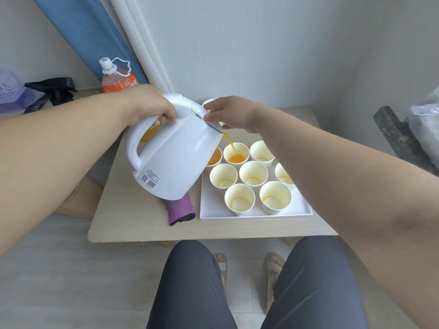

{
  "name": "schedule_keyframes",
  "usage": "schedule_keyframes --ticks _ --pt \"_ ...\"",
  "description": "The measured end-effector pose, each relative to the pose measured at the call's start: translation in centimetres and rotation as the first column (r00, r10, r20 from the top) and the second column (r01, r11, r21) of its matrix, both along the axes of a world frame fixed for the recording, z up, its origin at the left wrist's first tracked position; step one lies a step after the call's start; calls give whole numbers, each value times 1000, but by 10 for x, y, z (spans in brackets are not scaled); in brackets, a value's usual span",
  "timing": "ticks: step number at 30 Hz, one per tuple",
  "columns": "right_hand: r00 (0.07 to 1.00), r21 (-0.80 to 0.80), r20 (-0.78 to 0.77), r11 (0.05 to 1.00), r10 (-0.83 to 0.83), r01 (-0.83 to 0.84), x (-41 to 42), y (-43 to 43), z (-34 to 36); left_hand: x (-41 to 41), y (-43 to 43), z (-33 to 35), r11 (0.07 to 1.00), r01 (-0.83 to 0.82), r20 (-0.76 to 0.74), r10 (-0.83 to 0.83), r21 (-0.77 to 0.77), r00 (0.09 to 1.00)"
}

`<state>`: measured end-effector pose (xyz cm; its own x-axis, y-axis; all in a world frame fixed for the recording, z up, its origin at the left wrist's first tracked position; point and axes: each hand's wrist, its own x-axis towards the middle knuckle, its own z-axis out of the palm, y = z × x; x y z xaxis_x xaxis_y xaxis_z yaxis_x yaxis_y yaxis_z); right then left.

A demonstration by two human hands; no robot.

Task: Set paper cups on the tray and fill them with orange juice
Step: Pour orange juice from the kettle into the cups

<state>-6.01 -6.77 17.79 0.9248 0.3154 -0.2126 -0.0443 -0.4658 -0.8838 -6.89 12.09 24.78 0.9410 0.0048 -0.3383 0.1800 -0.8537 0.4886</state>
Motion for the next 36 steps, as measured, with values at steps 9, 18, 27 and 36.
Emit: schedule_keyframes --ticks 9,18,27,36 --pt "1000 3 5 1000 4 -4 -1 0 3 -2 -3 5 1000 -3 6 3 25 1000" --pt "1000 -19 7 1000 11 -11 -1 -3 3 -5 -5 5 1000 -5 27 5 21 1000" --pt "1000 -15 -13 1000 10 -10 2 -7 -2 -5 -10 4 1000 -7 7 6 7 1000" --pt "1000 8 -21 1000 15 -15 6 -7 -9 -5 -10 4 999 3 6 -4 35 1000"
